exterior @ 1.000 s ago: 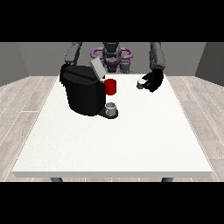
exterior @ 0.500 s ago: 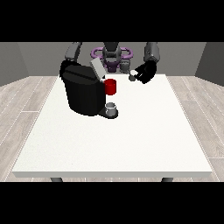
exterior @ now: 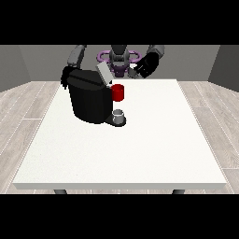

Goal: Insert the coffee pod into the coffee machine and close the lid

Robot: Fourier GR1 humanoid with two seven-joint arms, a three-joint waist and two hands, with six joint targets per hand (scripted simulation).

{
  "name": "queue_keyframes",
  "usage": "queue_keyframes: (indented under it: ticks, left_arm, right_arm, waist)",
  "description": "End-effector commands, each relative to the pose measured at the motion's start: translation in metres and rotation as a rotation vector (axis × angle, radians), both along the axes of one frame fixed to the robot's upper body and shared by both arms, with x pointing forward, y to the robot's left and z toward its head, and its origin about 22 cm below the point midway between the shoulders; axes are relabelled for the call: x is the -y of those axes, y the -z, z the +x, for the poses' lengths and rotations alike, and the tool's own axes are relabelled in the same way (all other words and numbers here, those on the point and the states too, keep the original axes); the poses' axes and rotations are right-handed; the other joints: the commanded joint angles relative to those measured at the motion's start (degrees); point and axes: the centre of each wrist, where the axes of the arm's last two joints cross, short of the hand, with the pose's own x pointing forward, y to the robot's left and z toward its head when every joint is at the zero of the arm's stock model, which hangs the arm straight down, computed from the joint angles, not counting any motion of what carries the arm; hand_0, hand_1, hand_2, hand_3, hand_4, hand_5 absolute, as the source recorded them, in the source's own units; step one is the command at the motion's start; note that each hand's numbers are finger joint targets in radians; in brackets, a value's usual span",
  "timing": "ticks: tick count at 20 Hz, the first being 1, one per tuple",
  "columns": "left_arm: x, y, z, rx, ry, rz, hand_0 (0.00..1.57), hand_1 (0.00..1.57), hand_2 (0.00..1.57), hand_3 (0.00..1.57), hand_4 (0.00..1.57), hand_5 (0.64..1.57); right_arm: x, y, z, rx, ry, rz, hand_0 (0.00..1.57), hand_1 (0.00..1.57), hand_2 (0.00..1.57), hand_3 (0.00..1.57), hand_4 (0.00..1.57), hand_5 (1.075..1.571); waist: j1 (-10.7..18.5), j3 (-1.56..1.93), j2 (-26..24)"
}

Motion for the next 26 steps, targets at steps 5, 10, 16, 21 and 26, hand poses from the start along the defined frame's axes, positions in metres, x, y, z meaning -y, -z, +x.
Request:
queue_keyframes:
  ticks: [5,10,16,21,26]
  left_arm:
    - [-0.003,-0.065,0.02,0.064,-0.063,-0.049,1.5,1.5,1.47,1.25,0.62,1.571]
    - [-0.007,-0.07,0.024,0.127,-0.105,-0.065,1.36,1.36,1.42,1.36,0.61,1.571]
    - [-0.033,-0.121,0.033,0.172,-0.154,-0.1,1.4,1.4,1.45,1.38,0.62,1.571]
    - [-0.036,-0.133,0.036,0.222,-0.216,-0.141,1.44,1.44,1.47,1.38,0.6,1.571]
    - [-0.041,-0.145,0.038,0.217,-0.205,-0.155,1.45,1.45,1.48,1.39,0.61,1.571]
  right_arm:
    - [0.005,-0.027,0.024,0.068,-0.068,0.027,0.0,0.0,0.0,0.0,0.14,1.571]
    - [0.006,-0.03,0.026,0.146,-0.161,0.014,0.0,0.0,0.0,0.0,0.0,1.571]
    - [-0.007,-0.04,0.041,0.198,-0.221,0.014,0.0,0.0,0.0,0.0,0.18,1.571]
    - [-0.017,-0.048,0.049,0.236,-0.227,0.0,0.0,0.0,0.0,0.0,0.27,1.571]
    - [-0.011,-0.063,0.063,0.248,-0.226,0.03,0.0,0.0,0.0,0.0,0.24,1.571]
  waist:
    - [-3.89,-0.01,4.64]
    - [-6.06,-0.01,9.18]
    - [-6.72,-0.01,13.1]
    - [-8.6,-0.01,15.91]
    - [-8.99,-0.01,16.96]
